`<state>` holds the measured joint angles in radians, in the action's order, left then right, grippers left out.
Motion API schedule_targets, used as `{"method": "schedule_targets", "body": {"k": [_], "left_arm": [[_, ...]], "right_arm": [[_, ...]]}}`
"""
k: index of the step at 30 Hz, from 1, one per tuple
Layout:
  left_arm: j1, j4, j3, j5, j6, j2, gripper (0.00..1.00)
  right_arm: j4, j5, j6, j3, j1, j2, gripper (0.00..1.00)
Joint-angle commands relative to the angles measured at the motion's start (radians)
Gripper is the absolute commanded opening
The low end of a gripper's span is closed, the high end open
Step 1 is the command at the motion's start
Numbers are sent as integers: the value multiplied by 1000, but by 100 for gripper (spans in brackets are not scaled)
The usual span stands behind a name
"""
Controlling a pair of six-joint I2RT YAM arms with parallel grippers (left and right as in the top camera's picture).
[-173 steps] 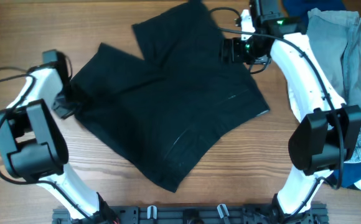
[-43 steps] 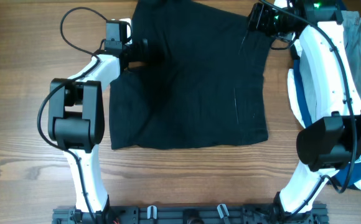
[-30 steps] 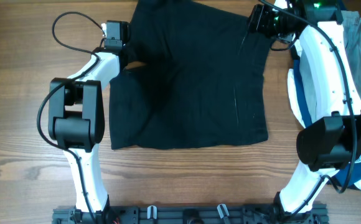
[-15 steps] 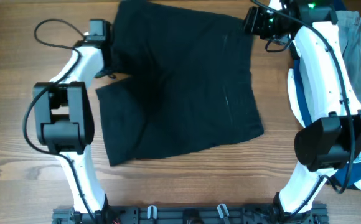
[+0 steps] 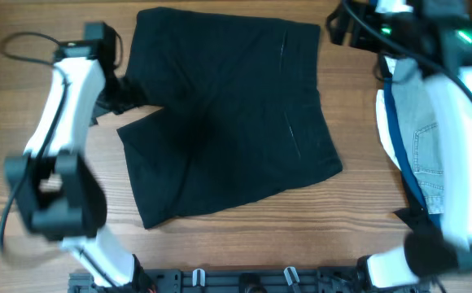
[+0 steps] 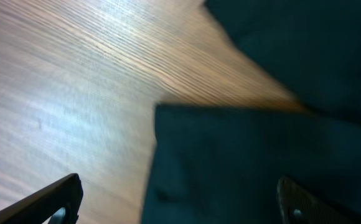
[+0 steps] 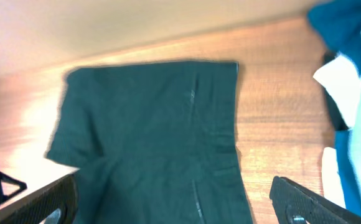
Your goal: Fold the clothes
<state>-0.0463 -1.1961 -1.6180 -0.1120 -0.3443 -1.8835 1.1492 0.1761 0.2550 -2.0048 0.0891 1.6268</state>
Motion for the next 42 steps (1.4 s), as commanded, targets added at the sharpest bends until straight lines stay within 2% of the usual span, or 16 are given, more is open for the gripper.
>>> {"method": "schedule_targets", "body": {"k": [1, 4, 6, 8, 9, 10, 12, 14, 17, 21, 23, 30, 35, 39, 41, 42], "left_arm": [[4, -95, -37, 278, -35, 283, 100], [5, -149, -37, 369, -34, 409, 100], [5, -243, -37, 365, -37, 478, 100], [7, -356, -34, 237, -246, 523, 100], [36, -422, -6, 104, -394, 558, 100], [85, -436, 65, 53, -537, 614, 100], [189, -370, 268, 47, -752, 748, 95], [306, -266, 554, 71, -1036, 891, 84], [418, -128, 831, 111, -1273, 972, 78], [483, 50, 1054, 129, -1411, 938, 74], [480, 112, 1110, 127, -1452, 893, 75], [480, 259, 1122, 31, -1452, 721, 82], [468, 321, 1122, -14, -1452, 687, 79], [380, 298, 1122, -47, -1440, 686, 80], [336, 306, 1122, -50, -1395, 685, 77], [322, 311, 1122, -63, -1384, 684, 72]], "right_arm": [[67, 9, -19, -11, 2, -150, 100], [153, 8, -26, -11, 2, -214, 100], [271, -1, 20, -9, 2, -219, 100], [385, -122, 183, 44, 2, -215, 99], [412, -200, 257, 82, 2, -215, 100], [417, -243, 315, 132, 2, -215, 100], [375, -256, 348, 256, 2, -215, 99], [306, -240, 360, 386, 2, -215, 99], [216, -205, 374, 512, 2, -215, 99], [146, -191, 374, 612, 2, -210, 99], [122, -191, 372, 625, 2, -204, 99], [110, -190, 347, 626, 3, -141, 99], [74, -164, 346, 678, 3, -109, 99], [68, -160, 321, 679, 3, -97, 98], [71, -151, 322, 679, 3, -85, 98], [72, -149, 321, 683, 3, -79, 98]]}}
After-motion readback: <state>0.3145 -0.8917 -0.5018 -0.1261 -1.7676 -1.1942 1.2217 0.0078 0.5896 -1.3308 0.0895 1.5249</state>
